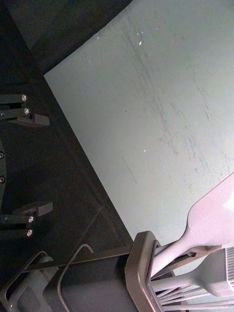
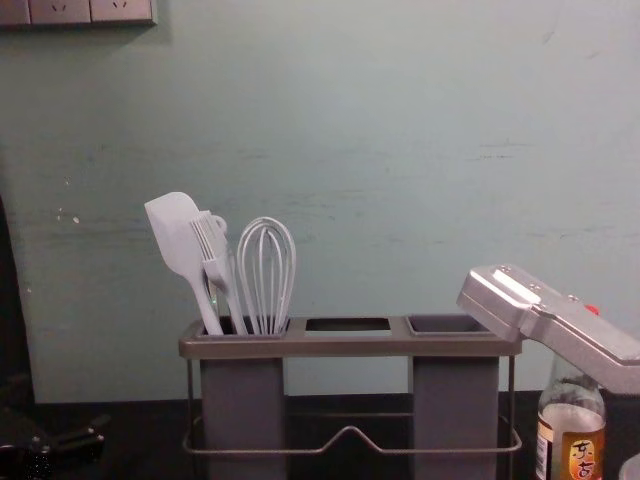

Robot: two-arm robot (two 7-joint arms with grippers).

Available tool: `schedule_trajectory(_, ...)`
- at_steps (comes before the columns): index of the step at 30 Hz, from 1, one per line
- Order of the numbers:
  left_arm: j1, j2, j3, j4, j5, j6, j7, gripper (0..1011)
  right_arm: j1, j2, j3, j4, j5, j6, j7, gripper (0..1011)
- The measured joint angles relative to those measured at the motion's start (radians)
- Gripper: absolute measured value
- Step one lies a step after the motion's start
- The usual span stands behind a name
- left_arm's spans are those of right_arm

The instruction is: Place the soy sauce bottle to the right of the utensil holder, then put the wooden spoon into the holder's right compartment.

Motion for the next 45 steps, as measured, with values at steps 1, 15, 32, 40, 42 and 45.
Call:
schedule_trajectory(1,0.0,0.0,0.0,0.0,0.0,0.0,0.0,1005,0.0,0.0,0.0,0.0,0.0,0.0,0.0,1004)
schedule_trajectory(15,0.0,0.0,0.0,0.0,0.0,0.0,0.0,1005,-0.002,0.001,0.001,-0.003,0.004,0.001,0.0,853)
schedule_trajectory(32,0.0,0.0,0.0,0.0,0.0,0.0,0.0,1005,-0.018,0.01,0.017,-0.011,0.005,-0.028,0.018,820)
schedule_trajectory(40,0.0,0.0,0.0,0.0,0.0,0.0,0.0,1005,-0.047,0.025,0.063,-0.051,0.01,-0.083,0.055,820)
schedule_trajectory(42,0.0,0.0,0.0,0.0,0.0,0.0,0.0,1005,-0.057,0.028,0.084,-0.068,0.015,-0.1,0.065,820)
schedule_trajectory(45,0.0,0.0,0.0,0.0,0.0,0.0,0.0,1005,-0.073,0.032,0.114,-0.098,0.025,-0.128,0.08,820)
